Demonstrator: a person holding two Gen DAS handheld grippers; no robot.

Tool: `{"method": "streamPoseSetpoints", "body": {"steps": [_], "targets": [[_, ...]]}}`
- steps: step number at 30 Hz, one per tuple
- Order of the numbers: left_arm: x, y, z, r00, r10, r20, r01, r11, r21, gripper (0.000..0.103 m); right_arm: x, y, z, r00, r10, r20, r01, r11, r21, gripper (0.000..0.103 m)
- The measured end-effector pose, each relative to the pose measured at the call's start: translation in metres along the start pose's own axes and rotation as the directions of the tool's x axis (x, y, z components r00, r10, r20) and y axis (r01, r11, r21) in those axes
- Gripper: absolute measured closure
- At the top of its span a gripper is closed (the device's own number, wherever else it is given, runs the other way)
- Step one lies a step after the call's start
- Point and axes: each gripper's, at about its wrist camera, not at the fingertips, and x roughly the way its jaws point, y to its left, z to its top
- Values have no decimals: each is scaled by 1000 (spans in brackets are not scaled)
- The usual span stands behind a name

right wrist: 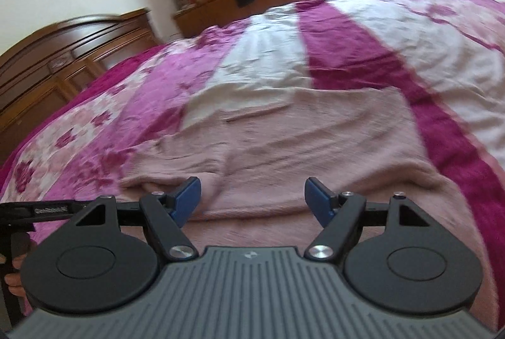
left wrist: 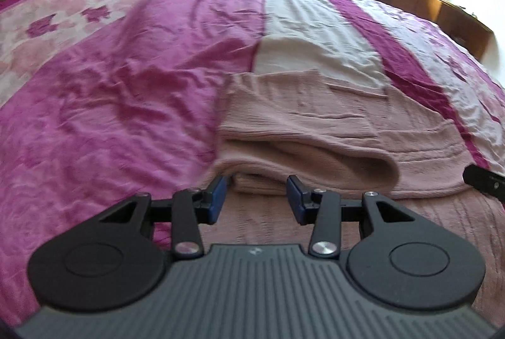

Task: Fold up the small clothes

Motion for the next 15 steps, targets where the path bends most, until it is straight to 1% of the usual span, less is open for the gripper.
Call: {"method": "streamPoseSetpoints", "body": {"steps": [4, 8, 15], "targets": [[0, 16, -1, 999, 43, -10, -43, 999, -23, 59, 24, 39, 11, 997, 70, -26, -72, 993, -95, 24], [-1, 27, -2, 996, 82, -17, -83, 996, -30, 59, 56, 76, 16, 989, 125, -74, -136, 978, -156, 24], [-4, 49, -7, 993, 114, -24, -115, 991, -72, 59, 118, 134, 13, 972, 172, -160, -212, 937, -278, 24]]}}
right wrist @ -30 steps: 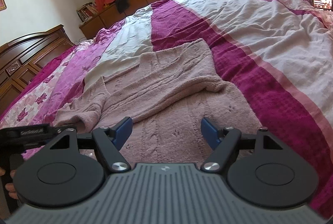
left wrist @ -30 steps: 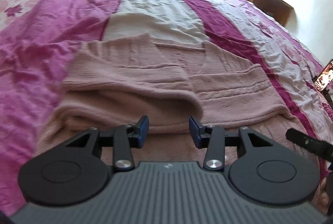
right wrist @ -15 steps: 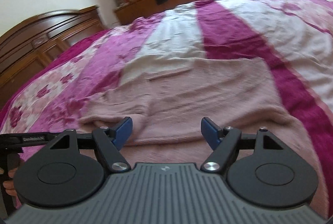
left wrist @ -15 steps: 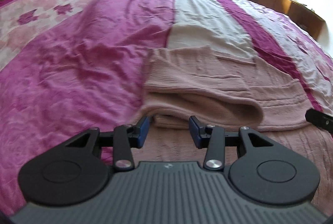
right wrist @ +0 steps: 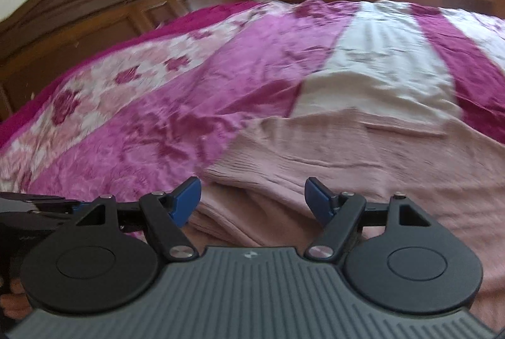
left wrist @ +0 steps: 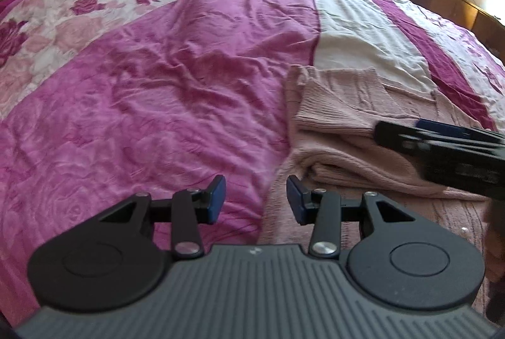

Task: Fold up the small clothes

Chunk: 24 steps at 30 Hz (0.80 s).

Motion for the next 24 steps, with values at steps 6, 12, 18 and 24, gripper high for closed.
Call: {"method": "streamPoseSetpoints", "body": {"steps": [6, 12, 18, 24], "targets": [[-3, 10, 0, 1000, -3, 7, 3, 1000, -21, 59, 57, 25, 5, 998, 10, -64, -18, 991, -132, 25], [-3, 12, 1, 1000, -10, 15, 10, 999, -32, 59, 89, 33, 1, 994, -79, -79, 57, 967, -248, 48], [-3, 8, 6, 999, -23, 27, 24, 999, -25, 59, 78, 13, 11, 997, -73, -20, 68, 978, -195, 94], [2, -7, 17, 998, -46, 50, 46, 999, 2, 59, 25, -21, 34, 985, -111, 136, 120, 991, -62, 95]]}}
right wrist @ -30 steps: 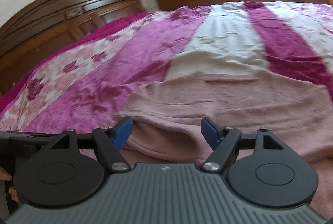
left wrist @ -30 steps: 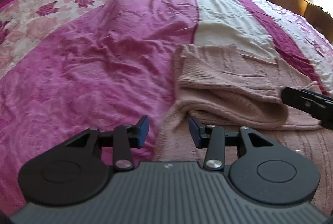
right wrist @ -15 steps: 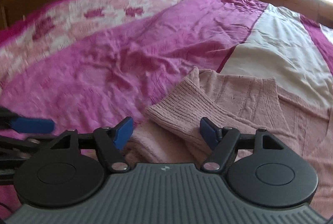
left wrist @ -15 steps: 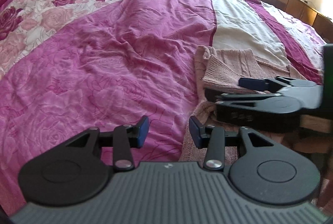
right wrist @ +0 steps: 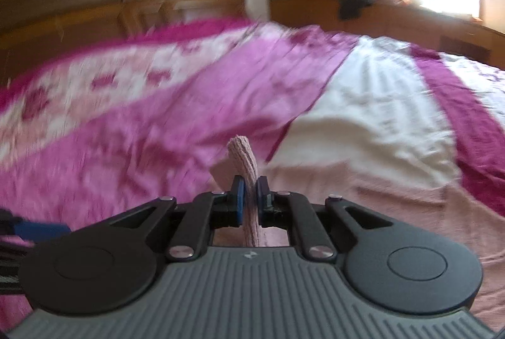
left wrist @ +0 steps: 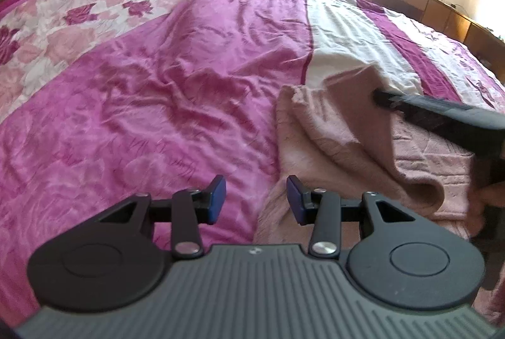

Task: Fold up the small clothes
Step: 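Grasp the cardigan hem with the right tool and fold it toward the collar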

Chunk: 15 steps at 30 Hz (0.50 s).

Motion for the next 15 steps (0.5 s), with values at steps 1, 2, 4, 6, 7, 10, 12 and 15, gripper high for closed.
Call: {"method": "streamPoseSetpoints", "body": {"steps": [1, 2, 4, 6, 7, 10, 12, 15], "targets": [[1, -4, 2, 1000, -8, 7, 8, 1000, 7, 59, -9, -9, 4, 1000, -16, 20, 16, 1000, 20, 95], [3, -7, 4, 1000, -16, 10, 16, 1000, 14, 59, -18, -19, 7, 999, -34, 39, 32, 999, 40, 95], [8, -15, 7, 999, -32, 14, 32, 999, 28, 59, -37, -41, 10, 995, -69, 70, 63, 994, 84, 95], [13, -23, 9, 999, -44, 12, 43, 998, 45, 59, -54, -62, 8, 990, -108, 87, 98, 988, 116, 95], [16, -27, 10, 999, -45, 12, 45, 998, 54, 59, -62, -71, 6, 987, -131, 94, 119, 985, 126, 95], [25, -37, 10, 999, -50, 15, 49, 995, 82, 59, -85, -98, -7, 973, -204, 105, 185, 969, 163, 95], [31, -44, 9, 999, -48, 12, 47, 993, 104, 59, -98, -117, -21, 968, -232, 95, 211, 959, 192, 95], [38, -56, 6, 999, -36, 22, 32, 987, 159, 59, -109, -141, -49, 955, -292, 52, 273, 933, 234, 95]]}}
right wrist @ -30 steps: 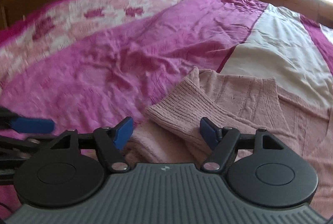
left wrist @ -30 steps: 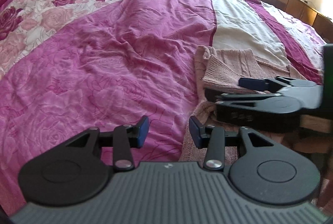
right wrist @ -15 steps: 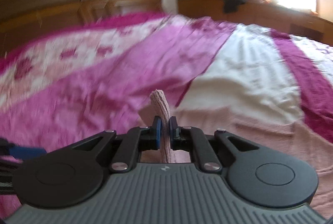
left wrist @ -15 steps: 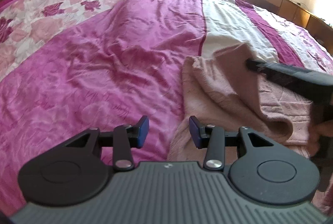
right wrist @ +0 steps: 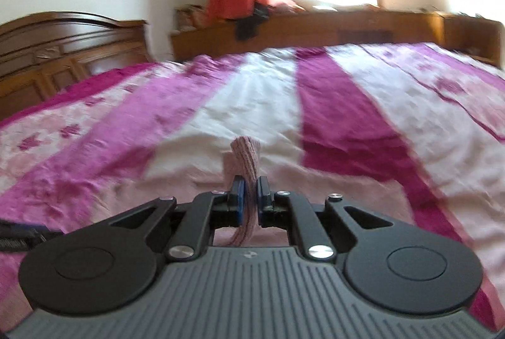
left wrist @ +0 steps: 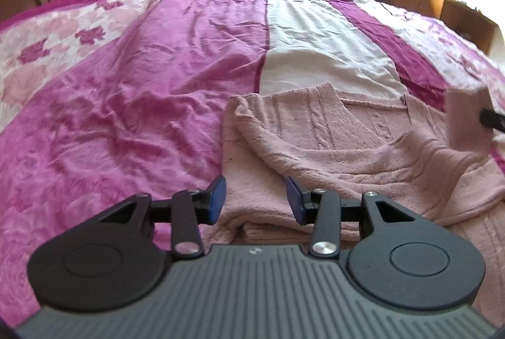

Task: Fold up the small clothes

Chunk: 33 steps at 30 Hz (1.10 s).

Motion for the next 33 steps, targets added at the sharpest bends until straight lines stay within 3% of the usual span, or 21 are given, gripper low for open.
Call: {"method": "streamPoseSetpoints", "body": {"steps": [5, 11, 14, 16, 18, 22, 30, 32, 33], "targets": [[11, -13, -1, 1000, -6, 1, 6, 998, 61, 60, -2, -44, -35, 993, -103, -64, 106, 993, 56, 95], [26, -15, -4, 999, -2, -37, 4, 998, 65, 60, -7, -74, -57, 979, -60, -193, 76, 994, 75, 89], [30, -13, -7, 999, 3, -50, 0, 998, 55, 60, -21, -76, -54, 980, -31, -195, 44, 997, 60, 73], [30, -13, -8, 999, 2, -50, 1, 998, 55, 60, -31, -76, -45, 985, -20, -173, 32, 997, 66, 51], [30, -13, -8, 999, 3, -47, 0, 998, 58, 60, -39, -79, -34, 991, -16, -129, 25, 997, 71, 42], [29, -13, -8, 999, 3, -46, 0, 998, 56, 60, -20, -80, -15, 994, -41, -104, 46, 997, 54, 41], [24, -12, -8, 1000, 3, -27, -2, 999, 51, 60, 53, -76, -30, 962, -86, -261, 106, 992, 62, 41], [23, -11, -7, 1000, 1, -16, 0, 999, 45, 60, 55, -72, -34, 962, -85, -258, 106, 992, 66, 46], [23, -10, -6, 1000, 1, -12, 0, 999, 41, 60, 55, -70, -35, 964, -77, -253, 97, 993, 67, 61]]}}
